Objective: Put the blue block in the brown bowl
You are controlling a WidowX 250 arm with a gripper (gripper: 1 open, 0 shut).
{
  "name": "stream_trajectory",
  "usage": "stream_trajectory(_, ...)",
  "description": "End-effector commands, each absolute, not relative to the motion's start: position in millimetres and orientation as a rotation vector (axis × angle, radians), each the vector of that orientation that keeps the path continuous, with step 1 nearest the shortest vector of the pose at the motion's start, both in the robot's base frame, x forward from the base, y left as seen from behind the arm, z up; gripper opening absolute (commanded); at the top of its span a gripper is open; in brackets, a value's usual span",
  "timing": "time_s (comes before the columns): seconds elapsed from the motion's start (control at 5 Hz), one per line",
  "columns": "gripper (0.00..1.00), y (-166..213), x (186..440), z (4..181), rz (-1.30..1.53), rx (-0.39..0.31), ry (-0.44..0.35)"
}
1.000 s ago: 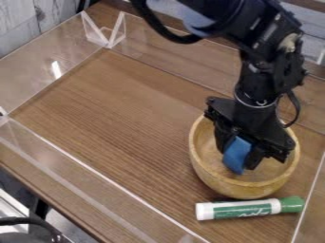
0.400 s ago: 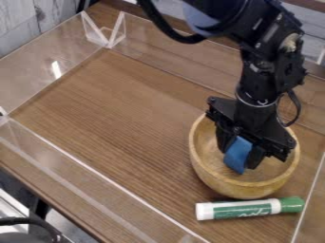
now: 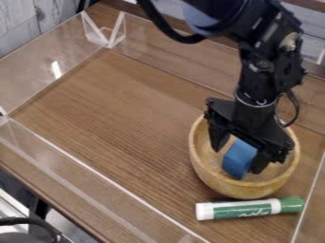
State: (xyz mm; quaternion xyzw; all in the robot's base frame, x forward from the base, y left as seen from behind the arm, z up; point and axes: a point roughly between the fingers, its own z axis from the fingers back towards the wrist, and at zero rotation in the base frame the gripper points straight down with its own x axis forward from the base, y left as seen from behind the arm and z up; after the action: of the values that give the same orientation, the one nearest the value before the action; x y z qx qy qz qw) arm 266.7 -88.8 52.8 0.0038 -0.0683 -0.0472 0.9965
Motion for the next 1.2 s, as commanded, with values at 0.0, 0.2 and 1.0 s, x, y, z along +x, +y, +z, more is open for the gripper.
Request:
stream_trajectory(0.0,1.00,-89,277,80.0,-0.083,-0.014,-0.205)
stream_trajectory(0.2,1.00,-86,277,97.2,-0.073,-0.016,-0.221)
stream_trajectory(1.0,1.00,-45,267,205.3,-0.013,-0.011,-0.283)
